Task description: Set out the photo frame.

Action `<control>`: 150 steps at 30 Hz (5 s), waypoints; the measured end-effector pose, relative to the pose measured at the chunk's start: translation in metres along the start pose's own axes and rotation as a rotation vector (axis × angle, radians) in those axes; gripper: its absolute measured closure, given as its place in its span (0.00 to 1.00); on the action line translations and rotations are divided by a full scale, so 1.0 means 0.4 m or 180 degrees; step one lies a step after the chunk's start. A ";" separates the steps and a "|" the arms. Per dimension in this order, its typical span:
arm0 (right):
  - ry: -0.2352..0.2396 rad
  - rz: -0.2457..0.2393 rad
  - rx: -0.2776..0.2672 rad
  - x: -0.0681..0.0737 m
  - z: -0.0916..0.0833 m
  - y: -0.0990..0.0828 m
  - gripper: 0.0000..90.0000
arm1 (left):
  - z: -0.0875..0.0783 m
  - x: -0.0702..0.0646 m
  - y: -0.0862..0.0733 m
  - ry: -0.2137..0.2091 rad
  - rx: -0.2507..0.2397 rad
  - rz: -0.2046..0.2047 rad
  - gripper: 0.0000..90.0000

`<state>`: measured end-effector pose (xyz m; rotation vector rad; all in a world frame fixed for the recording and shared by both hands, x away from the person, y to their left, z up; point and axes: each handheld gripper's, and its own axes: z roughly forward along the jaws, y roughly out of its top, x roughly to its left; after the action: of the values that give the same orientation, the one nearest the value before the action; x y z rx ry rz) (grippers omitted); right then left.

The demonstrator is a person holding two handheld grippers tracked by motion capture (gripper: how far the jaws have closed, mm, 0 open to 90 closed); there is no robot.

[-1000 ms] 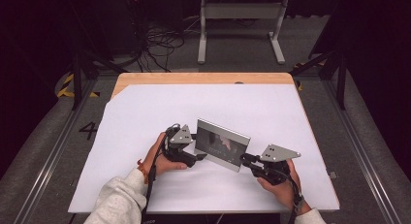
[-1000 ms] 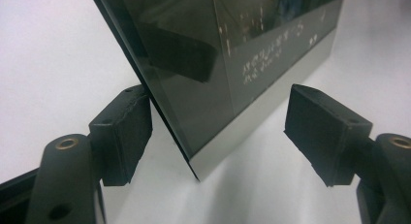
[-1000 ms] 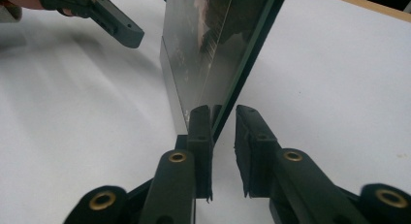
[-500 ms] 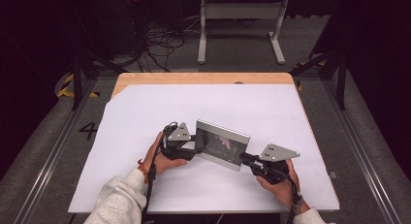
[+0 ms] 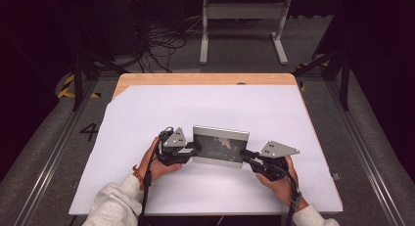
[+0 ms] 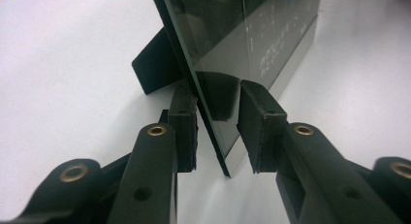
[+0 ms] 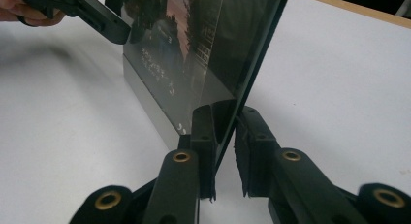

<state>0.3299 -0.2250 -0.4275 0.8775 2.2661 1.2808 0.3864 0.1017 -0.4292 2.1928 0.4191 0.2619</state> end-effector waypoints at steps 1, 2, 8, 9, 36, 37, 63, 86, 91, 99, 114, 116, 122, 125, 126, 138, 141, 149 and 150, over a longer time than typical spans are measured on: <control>0.0001 0.0002 0.0000 -0.001 0.002 0.001 0.87 | -0.001 -0.002 -0.001 -0.0007 -0.0007 -0.0017 0.78; -0.0006 -0.0005 0.0002 -0.002 0.004 0.002 0.87 | -0.004 -0.004 -0.003 0.0009 0.0006 -0.0007 0.78; 0.0024 0.0011 0.0003 -0.005 0.013 0.005 0.85 | -0.007 -0.003 -0.012 -0.0066 -0.0029 -0.0094 0.80; 0.0024 0.0011 0.0003 -0.005 0.013 0.005 0.85 | -0.007 -0.003 -0.012 -0.0066 -0.0029 -0.0094 0.80; 0.0016 0.0020 0.0069 0.006 0.044 0.013 0.82 | -0.011 -0.018 -0.036 0.0018 0.0162 -0.0080 0.81; 0.0012 0.0018 0.0077 0.006 0.044 0.013 0.82 | -0.010 -0.018 -0.036 0.0018 0.0158 -0.0080 0.81; -0.0034 -0.0108 0.0171 0.011 0.044 0.010 0.83 | -0.002 -0.027 -0.036 0.0104 0.0228 0.0083 0.78; -0.0123 -0.0324 0.0239 0.029 0.011 0.012 0.80 | -0.038 -0.056 -0.060 0.0285 0.0305 0.0198 0.79; -0.0123 -0.0342 0.0254 0.031 0.013 0.011 0.78 | -0.048 -0.063 -0.071 0.0255 0.0303 0.0182 0.78; -0.0133 -0.0367 0.0264 0.035 0.013 0.009 0.76 | -0.056 -0.068 -0.079 0.0261 0.0326 0.0183 0.77; -0.0211 -0.0409 0.0317 0.050 0.018 0.007 0.68 | -0.114 -0.073 -0.118 0.0378 0.0217 0.0040 0.64; -0.0216 -0.0404 0.0325 0.051 0.018 0.004 0.66 | -0.119 -0.075 -0.124 0.0383 0.0217 0.0039 0.61; -0.0202 -0.0459 0.0347 0.045 -0.006 -0.029 0.62 | -0.129 -0.083 -0.137 0.0393 0.0251 0.0031 0.54; -0.0210 -0.0460 0.0336 0.042 -0.015 -0.035 0.61 | -0.134 -0.090 -0.145 0.0402 0.0272 0.0030 0.53; -0.0210 -0.0456 0.0333 0.041 -0.020 -0.038 0.60 | -0.135 -0.091 -0.148 0.0406 0.0289 0.0046 0.52; -0.0231 -0.0504 0.0392 0.039 -0.030 -0.061 0.53 | -0.145 -0.101 -0.171 0.0398 0.0331 0.0034 0.47; -0.0227 -0.0504 0.0393 0.041 -0.032 -0.067 0.50 | -0.150 -0.103 -0.176 0.0417 0.0345 0.0043 0.46; -0.0291 -0.0478 0.0398 0.033 -0.045 -0.077 0.40 | -0.165 -0.108 -0.194 0.0464 0.0360 -0.0008 0.38; -0.0310 -0.0470 0.0393 0.031 -0.048 -0.079 0.37 | -0.167 -0.110 -0.196 0.0457 0.0359 -0.0017 0.37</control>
<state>0.2990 -0.2405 -0.4454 0.7795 2.3049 1.0216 0.3078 0.1776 -0.4529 2.2908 0.5306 0.4031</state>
